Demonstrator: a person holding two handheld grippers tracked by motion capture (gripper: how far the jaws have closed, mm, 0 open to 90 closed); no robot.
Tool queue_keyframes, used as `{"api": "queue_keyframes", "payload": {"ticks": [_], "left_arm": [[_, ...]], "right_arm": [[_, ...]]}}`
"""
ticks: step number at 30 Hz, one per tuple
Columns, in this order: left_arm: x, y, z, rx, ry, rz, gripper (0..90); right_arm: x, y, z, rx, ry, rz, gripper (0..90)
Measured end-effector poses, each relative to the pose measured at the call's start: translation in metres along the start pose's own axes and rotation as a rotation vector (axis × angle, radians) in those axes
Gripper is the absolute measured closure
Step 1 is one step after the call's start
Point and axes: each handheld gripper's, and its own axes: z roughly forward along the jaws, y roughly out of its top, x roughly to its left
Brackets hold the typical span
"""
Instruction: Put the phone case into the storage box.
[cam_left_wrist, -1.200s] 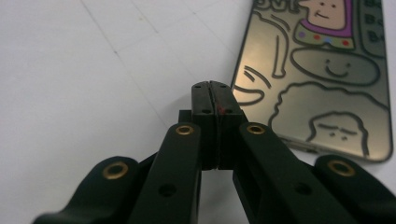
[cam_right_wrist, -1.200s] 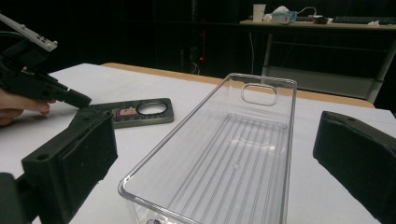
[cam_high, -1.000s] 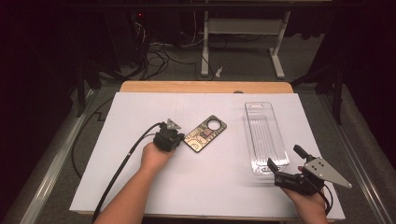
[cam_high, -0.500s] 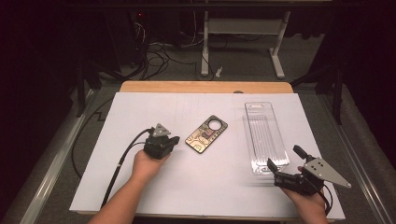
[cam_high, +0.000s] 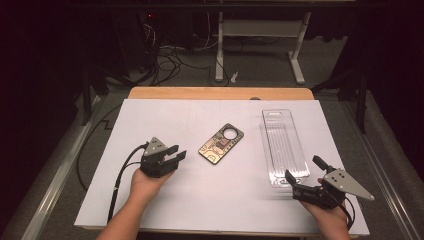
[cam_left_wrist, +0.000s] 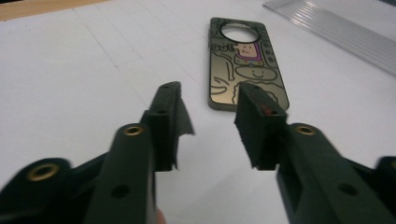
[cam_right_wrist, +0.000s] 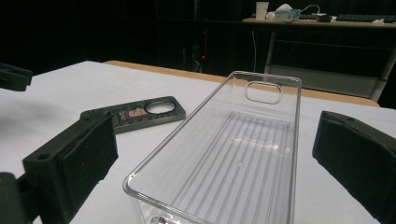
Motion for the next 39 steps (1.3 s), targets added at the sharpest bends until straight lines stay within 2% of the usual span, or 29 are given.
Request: {"api": "queue_keyframes", "payload": {"ticks": [2, 4, 11, 15, 18, 19, 20, 22, 25, 29, 30, 37, 39], "left_arm": [[0.001, 0.0, 0.0, -0.002, 0.002, -0.005, 54.5], [0.002, 0.0, -0.001, 0.001, 0.004, -0.005, 46.9], [0.0, -0.001, 0.002, 0.01, -0.018, 0.016, 36.0], [0.001, -0.001, 0.002, 0.011, -0.028, 0.001, 31.1], [0.001, 0.0, 0.001, 0.004, -0.02, -0.004, 21.1], [0.0, 0.0, 0.001, -0.001, -0.016, -0.009, 21.1], [0.0, 0.0, 0.001, -0.001, -0.004, -0.011, 15.2], [0.001, 0.001, 0.001, 0.002, -0.005, -0.012, 13.7], [0.002, 0.001, 0.004, 0.025, -0.027, -0.023, 0.2], [0.0, 0.002, 0.006, 0.033, -0.03, -0.023, 0.2], [-0.001, 0.005, 0.006, 0.048, -0.026, -0.015, 0.2], [-0.01, 0.014, 0.008, 0.028, -0.03, -0.003, 0.2], [-0.01, 0.022, 0.011, 0.03, -0.028, -0.003, 0.4]], "right_arm": [[-0.001, 0.0, 0.0, 0.0, -0.001, 0.0, 0.7], [-0.002, 0.0, 0.0, 0.001, -0.001, 0.0, 0.7], [-0.001, 0.0, 0.0, 0.0, -0.001, -0.003, 0.7], [-0.001, 0.0, -0.001, 0.0, -0.002, -0.005, 0.7], [-0.002, 0.0, -0.001, -0.001, -0.003, -0.006, 0.7], [-0.002, 0.0, -0.001, -0.001, -0.003, -0.006, 0.7], [-0.002, 0.0, -0.001, -0.003, -0.003, -0.005, 0.7], [-0.002, 0.0, -0.001, -0.004, -0.003, -0.005, 0.7], [-0.002, 0.001, -0.001, -0.004, -0.005, -0.002, 0.7], [-0.002, 0.001, -0.002, -0.007, -0.006, -0.002, 0.7], [-0.002, 0.001, -0.002, -0.006, -0.005, -0.001, 0.7], [-0.002, 0.001, -0.002, -0.006, -0.007, -0.002, 0.7], [-0.002, 0.001, -0.002, -0.006, -0.006, -0.003, 0.7]]}}
